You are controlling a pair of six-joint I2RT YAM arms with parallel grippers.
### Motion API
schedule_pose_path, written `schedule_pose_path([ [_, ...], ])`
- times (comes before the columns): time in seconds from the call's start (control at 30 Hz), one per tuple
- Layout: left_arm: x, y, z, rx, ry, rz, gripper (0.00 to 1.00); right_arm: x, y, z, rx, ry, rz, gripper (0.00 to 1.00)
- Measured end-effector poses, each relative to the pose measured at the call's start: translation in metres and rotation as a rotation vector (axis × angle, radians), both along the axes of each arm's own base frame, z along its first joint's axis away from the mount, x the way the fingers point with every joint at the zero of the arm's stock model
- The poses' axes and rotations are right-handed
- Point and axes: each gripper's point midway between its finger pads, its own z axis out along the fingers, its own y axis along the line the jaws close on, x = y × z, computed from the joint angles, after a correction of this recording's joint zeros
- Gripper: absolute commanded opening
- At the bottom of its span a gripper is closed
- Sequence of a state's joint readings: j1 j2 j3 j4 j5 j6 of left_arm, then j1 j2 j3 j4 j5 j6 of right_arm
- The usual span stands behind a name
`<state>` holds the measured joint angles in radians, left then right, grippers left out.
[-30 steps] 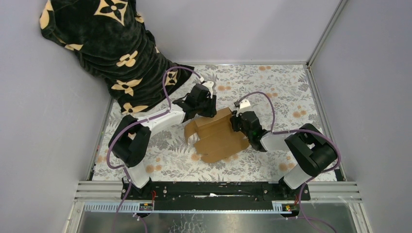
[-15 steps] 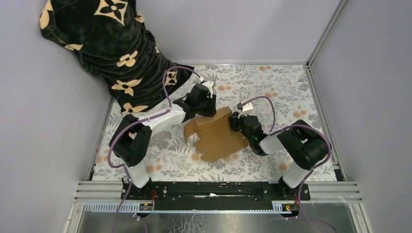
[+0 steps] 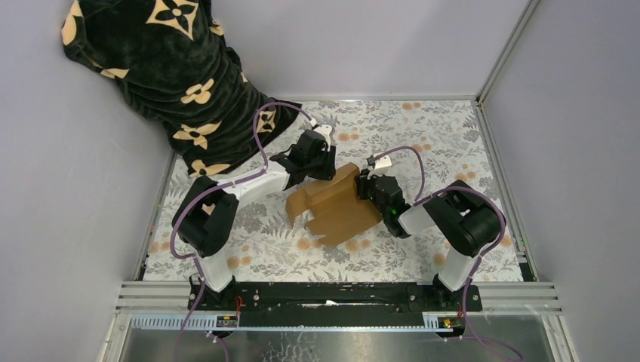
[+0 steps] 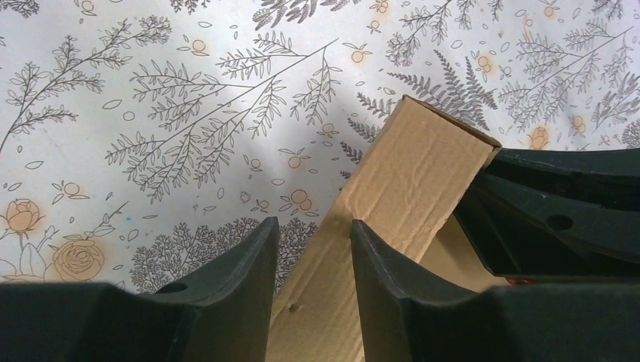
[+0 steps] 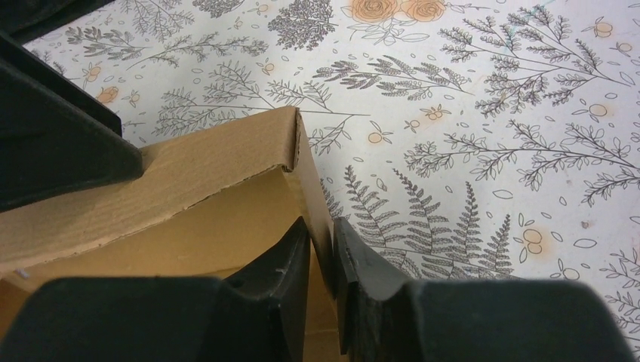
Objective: Fold the paper box
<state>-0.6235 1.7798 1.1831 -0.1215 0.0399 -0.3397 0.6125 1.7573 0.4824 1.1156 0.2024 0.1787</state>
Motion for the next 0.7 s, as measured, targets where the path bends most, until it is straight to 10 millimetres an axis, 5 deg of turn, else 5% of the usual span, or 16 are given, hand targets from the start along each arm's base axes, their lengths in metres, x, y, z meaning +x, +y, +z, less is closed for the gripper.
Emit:
schedule_pose_path([
  [0.7, 0.007, 0.002, 0.0, 0.008, -0.026, 0.019, 0.47, 0.012, -0.005, 0.0, -0.234, -0.03, -0.062, 0.1],
])
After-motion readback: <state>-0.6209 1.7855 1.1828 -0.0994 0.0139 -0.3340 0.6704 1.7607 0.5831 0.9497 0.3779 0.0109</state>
